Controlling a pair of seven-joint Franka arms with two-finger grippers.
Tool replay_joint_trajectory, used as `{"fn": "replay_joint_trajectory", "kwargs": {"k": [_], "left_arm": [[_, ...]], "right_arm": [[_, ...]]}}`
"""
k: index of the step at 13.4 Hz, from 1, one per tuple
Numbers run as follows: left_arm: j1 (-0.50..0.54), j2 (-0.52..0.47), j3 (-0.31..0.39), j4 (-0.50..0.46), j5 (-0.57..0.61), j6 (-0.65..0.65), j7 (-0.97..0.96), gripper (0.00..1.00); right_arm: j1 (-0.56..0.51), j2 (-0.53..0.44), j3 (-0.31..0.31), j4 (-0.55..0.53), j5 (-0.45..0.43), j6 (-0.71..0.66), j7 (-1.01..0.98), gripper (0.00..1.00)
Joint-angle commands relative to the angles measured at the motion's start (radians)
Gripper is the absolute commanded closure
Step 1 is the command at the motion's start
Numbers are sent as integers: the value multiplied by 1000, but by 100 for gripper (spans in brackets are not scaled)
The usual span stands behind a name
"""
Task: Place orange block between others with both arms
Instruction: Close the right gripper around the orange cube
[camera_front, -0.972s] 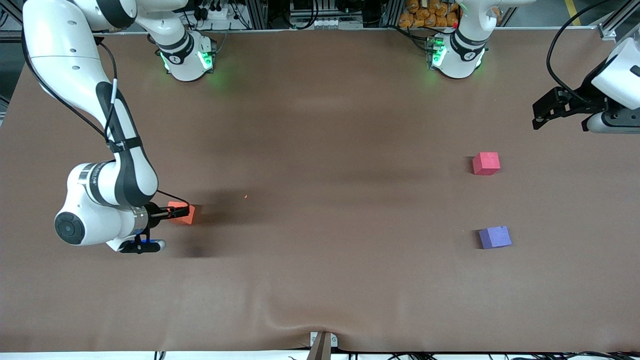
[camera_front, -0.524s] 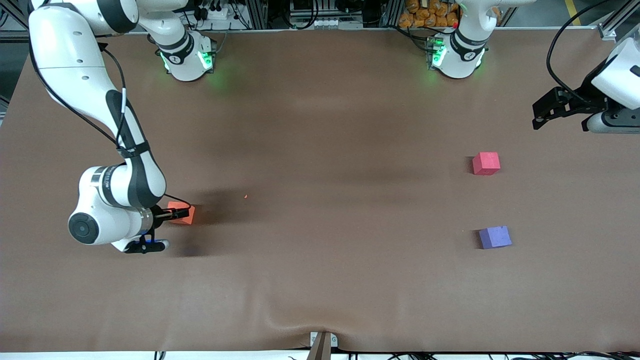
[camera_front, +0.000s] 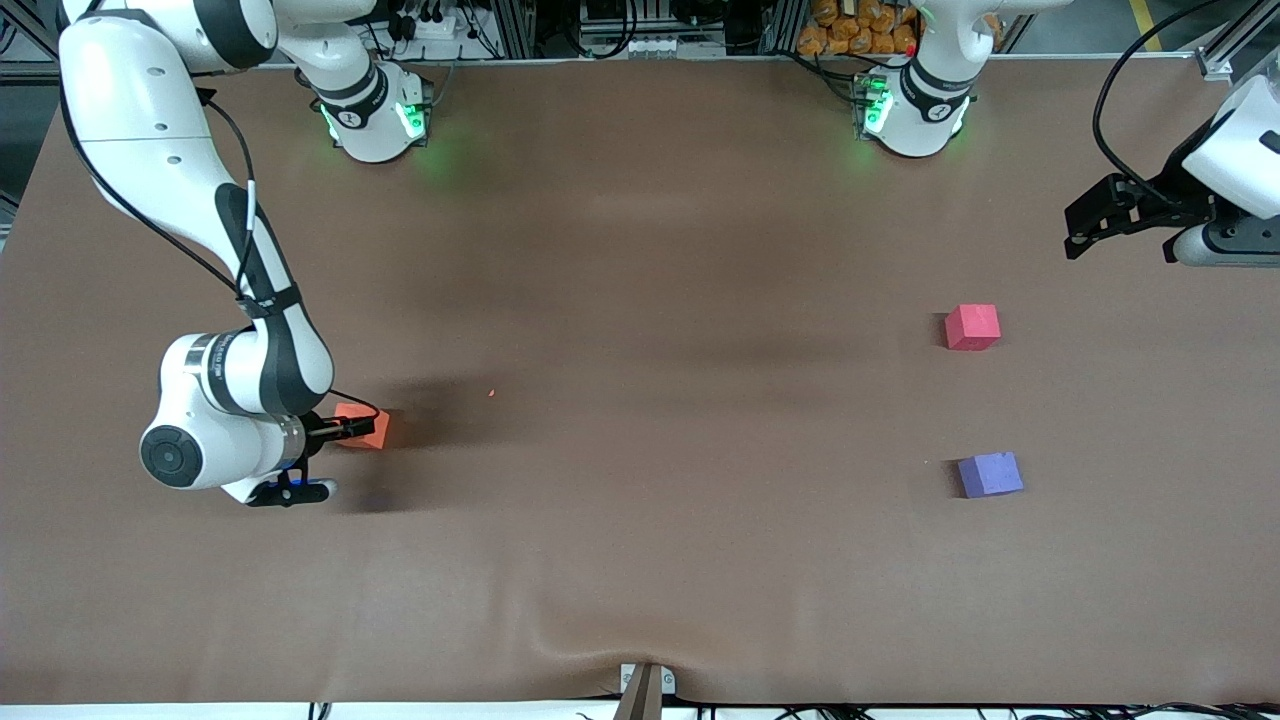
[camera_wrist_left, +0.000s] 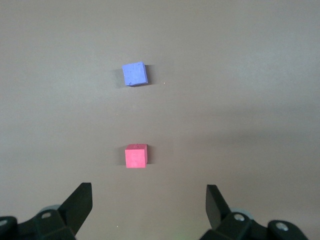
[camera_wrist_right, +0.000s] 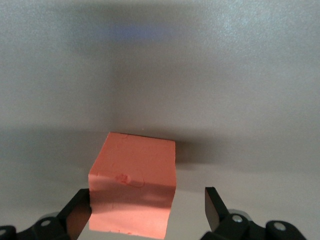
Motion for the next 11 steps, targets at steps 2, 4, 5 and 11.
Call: {"fn": "replay_joint_trajectory", "kwargs": {"k": [2,4,5,11], "left_arm": [[5,-9,-4,3,8,-7,11,0],[7,-9,-4,3,8,-7,13,0],[7,-8,-4,3,8,-7,13,0],[8,-8,-4,3,8,-7,13,0]], "right_arm": [[-6,4,4,-13,-8,32,3,0],[-5,14,4,-13,-8,55,3,0],[-3,15,4,-13,-6,55,3,0],[-3,15,4,-10,-3,55,6,56]]}}
